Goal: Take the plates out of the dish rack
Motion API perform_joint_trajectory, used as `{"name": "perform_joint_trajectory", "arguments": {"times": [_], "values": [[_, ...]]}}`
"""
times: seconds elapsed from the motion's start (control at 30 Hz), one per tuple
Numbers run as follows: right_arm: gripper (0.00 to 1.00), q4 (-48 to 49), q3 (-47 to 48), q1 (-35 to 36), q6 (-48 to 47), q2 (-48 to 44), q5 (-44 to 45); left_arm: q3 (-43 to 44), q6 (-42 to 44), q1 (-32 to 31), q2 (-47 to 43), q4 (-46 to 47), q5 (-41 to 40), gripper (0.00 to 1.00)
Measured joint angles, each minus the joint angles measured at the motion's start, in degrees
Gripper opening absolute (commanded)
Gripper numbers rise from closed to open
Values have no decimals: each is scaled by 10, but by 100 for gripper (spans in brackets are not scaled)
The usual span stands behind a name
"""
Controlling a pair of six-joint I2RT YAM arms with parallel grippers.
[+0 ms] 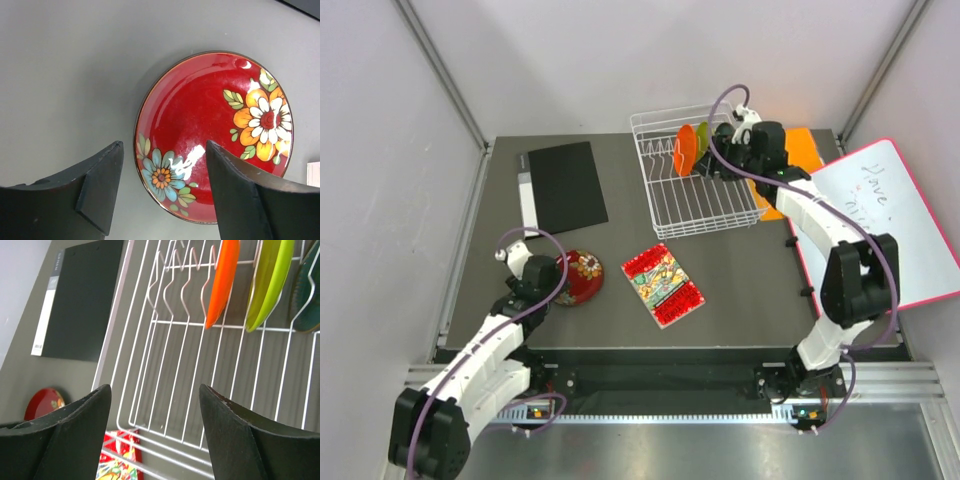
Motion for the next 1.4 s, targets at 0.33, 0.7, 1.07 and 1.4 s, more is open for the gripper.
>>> {"name": "perform_joint_trajectory", "arguments": {"times": [0.33,0.7,1.07,1.4], "values": [[65,-96,239,21,-63,161,76,14,14,0,-6,0,-7,76],[53,-178,474,36,-120,353,184,96,83,0,-20,39,38,77],[9,-177,492,67,-185,406,278,103,103,0,8,62,64,77],[0,-125,475,104,-230,407,429,103,109,0,10,67,63,77]]}}
